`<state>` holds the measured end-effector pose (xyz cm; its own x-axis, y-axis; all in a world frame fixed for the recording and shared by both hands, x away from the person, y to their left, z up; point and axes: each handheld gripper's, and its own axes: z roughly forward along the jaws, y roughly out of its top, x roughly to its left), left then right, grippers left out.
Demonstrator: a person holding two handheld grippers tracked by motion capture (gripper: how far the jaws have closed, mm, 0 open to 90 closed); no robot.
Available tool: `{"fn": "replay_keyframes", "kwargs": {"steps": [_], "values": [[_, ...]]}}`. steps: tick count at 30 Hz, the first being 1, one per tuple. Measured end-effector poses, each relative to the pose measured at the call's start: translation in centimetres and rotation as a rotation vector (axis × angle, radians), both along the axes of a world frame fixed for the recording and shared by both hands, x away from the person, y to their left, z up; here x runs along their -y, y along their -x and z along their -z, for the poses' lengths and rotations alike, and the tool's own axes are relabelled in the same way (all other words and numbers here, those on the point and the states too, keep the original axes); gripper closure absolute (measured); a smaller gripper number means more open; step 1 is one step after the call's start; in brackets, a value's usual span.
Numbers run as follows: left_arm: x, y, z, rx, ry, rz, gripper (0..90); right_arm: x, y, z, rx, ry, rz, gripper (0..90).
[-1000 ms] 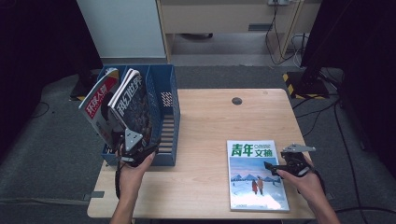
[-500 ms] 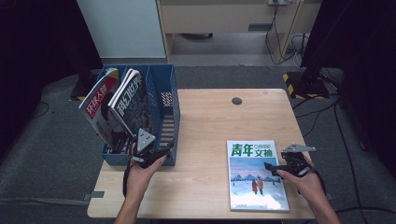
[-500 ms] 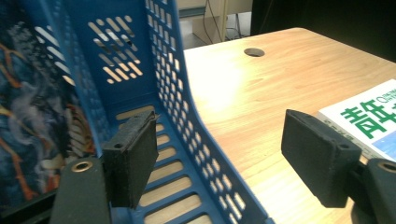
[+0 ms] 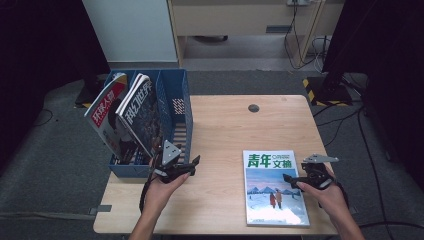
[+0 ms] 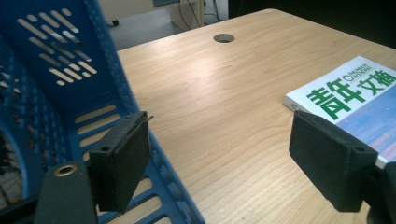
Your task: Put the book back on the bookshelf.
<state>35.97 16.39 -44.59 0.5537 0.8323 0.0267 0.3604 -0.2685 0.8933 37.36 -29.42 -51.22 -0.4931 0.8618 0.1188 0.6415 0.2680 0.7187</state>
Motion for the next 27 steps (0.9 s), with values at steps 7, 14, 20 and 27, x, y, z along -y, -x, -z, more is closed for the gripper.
{"fn": "replay_keyframes", "kwargs": {"steps": [7, 14, 20, 27], "values": [[1.2, 0.2, 0.1, 0.0, -0.019, 0.049, 15.7, 0.0, 0.0, 0.0, 0.001, 0.001, 0.004, 7.6], [2.8, 0.3, 0.7, -0.026, -0.042, 0.096, 14.1, 0.0, 0.0, 0.0, -0.001, 0.0, 0.003, 7.6], [4.0, 0.4, 0.9, -0.036, -0.06, 0.122, 14.1, 0.0, 0.0, 0.0, 0.0, 0.004, -0.002, 7.6], [5.6, 0.2, 1.1, -0.053, -0.081, 0.163, 14.2, -0.1, 0.0, 0.0, 0.0, 0.003, -0.004, 7.5]]}}
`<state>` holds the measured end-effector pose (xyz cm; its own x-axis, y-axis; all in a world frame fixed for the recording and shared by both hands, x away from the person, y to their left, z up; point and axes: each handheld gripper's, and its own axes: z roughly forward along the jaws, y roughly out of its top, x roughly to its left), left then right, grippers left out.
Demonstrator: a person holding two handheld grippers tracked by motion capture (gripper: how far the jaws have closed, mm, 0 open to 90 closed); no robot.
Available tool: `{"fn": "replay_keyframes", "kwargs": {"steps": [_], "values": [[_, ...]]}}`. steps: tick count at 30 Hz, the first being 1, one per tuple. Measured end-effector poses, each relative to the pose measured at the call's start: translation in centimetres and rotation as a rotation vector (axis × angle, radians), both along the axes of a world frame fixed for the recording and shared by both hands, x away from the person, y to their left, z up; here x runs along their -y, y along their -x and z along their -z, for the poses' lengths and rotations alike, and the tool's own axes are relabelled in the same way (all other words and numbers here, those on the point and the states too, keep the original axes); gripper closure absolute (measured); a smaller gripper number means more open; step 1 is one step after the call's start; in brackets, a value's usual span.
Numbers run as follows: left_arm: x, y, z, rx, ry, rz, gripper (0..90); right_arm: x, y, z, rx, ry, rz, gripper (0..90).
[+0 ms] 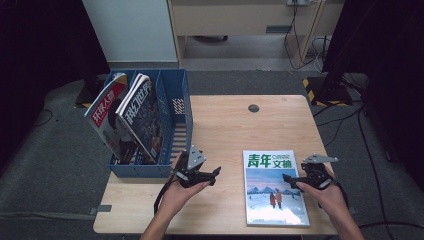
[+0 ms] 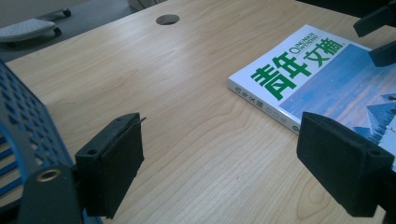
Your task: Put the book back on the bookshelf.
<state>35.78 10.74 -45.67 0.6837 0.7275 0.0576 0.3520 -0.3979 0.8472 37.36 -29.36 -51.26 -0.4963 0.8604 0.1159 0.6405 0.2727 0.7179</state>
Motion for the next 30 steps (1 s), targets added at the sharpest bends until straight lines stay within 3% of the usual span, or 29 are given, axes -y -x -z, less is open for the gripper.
{"fn": "replay_keyframes", "kwargs": {"steps": [7, 12, 19, 30], "values": [[2.1, -0.6, 0.7, -0.024, -0.026, 0.035, 14.3, 0.0, -0.1, 0.2, -0.01, 0.003, -0.003, 6.8], [4.0, -1.4, 1.3, -0.043, -0.071, 0.073, 14.3, 0.1, -0.2, 0.3, -0.018, 0.005, -0.007, 6.3], [5.9, -2.5, 2.4, -0.08, -0.069, 0.078, 14.4, 0.4, -0.2, 0.4, -0.03, -0.001, 0.003, 5.8], [7.4, -1.3, 5.1, -0.112, -0.07, 0.098, 14.7, 0.1, -0.4, 1.0, -0.071, -0.006, -0.03, 5.1]]}}
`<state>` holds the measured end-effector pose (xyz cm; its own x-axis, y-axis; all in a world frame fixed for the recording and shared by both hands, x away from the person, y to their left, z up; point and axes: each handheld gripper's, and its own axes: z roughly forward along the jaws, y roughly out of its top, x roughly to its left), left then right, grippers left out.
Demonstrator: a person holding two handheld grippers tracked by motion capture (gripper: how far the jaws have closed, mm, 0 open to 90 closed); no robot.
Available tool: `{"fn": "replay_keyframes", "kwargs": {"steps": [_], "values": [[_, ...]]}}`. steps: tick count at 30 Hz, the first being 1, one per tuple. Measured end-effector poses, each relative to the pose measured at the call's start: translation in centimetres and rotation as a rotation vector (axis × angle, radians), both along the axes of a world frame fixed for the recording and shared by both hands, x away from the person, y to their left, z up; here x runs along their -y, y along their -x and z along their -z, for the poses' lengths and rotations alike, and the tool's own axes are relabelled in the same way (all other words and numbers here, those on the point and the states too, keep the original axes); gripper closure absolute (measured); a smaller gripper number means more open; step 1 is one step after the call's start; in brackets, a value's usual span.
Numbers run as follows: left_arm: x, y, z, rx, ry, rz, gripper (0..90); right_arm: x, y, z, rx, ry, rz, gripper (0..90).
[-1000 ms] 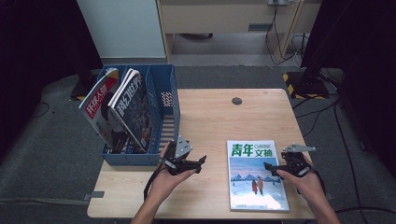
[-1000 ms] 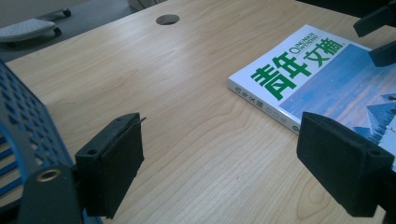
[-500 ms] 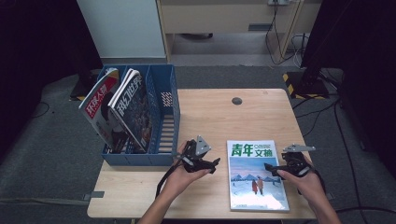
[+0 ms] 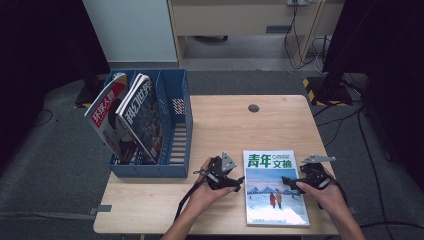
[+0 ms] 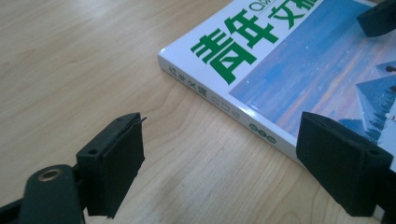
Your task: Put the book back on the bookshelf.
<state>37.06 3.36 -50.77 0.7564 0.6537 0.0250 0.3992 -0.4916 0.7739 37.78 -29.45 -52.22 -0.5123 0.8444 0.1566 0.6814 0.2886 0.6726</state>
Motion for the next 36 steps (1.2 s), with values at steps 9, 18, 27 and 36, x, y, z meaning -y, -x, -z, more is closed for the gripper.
{"fn": "replay_keyframes", "kwargs": {"steps": [9, 18, 27, 36], "values": [[1.2, 0.7, 0.9, -0.044, 0.012, 0.03, 14.8, -0.1, -0.3, 0.5, -0.038, -0.028, -0.003, 2.2], [2.1, 0.9, 1.7, -0.073, 0.026, 0.029, 14.6, -0.8, -0.6, 0.8, -0.014, -0.044, -0.006, 1.2], [2.5, 1.1, 1.8, -0.112, 0.039, 0.033, 14.6, -1.0, -1.2, 0.9, -0.01, -0.048, 0.013, 0.7], [2.6, 1.2, 1.7, -0.099, 0.025, 0.034, 14.6, -0.9, -1.4, 0.9, -0.01, -0.04, 0.006, 0.7]]}}
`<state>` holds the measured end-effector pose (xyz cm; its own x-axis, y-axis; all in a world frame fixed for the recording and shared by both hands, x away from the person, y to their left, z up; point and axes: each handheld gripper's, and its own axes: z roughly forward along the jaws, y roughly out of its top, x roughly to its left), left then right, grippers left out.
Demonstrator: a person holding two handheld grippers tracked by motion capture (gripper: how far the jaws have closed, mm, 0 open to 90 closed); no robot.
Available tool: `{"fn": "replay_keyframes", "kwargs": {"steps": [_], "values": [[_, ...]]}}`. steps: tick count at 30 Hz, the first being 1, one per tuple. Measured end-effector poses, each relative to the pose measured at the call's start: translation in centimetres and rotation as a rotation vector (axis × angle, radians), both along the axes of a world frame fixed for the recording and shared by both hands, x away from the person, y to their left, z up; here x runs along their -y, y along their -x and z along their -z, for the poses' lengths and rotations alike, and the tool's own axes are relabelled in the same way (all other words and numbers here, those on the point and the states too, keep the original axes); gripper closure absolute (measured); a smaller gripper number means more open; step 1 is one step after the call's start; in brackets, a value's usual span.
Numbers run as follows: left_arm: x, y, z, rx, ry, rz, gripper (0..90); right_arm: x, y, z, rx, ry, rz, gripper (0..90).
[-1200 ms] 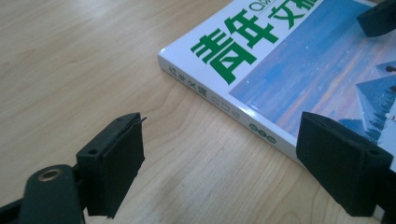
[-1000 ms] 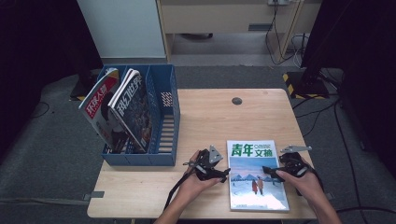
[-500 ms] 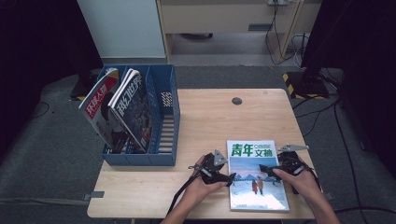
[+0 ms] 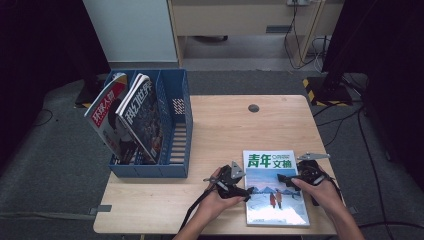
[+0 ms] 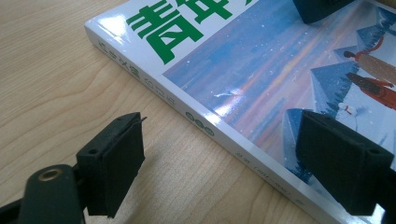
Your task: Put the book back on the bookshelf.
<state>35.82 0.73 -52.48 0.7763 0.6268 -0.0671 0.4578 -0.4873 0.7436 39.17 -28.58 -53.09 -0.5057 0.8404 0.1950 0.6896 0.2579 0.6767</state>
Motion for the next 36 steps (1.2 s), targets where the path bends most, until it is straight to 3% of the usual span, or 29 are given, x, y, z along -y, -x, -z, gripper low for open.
{"fn": "replay_keyframes", "kwargs": {"steps": [8, 15, 28, 36], "values": [[0.1, 0.0, 0.0, -0.007, -0.004, -0.005, 14.7, 0.0, -0.4, 0.0, -0.005, -0.011, 0.006, 0.8], [0.0, 0.0, 0.0, -0.008, -0.003, -0.006, 14.6, 0.2, -1.2, -0.2, -0.02, 0.011, -0.007, 0.8], [0.0, 0.0, 0.0, -0.015, 0.006, -0.011, 14.5, 0.2, -1.3, -0.3, -0.033, 0.006, -0.032, 2.0], [0.0, -0.1, 0.1, -0.023, 0.011, -0.01, 14.5, 1.0, -1.3, -0.6, -0.038, -0.023, -0.004, 15.0]]}}
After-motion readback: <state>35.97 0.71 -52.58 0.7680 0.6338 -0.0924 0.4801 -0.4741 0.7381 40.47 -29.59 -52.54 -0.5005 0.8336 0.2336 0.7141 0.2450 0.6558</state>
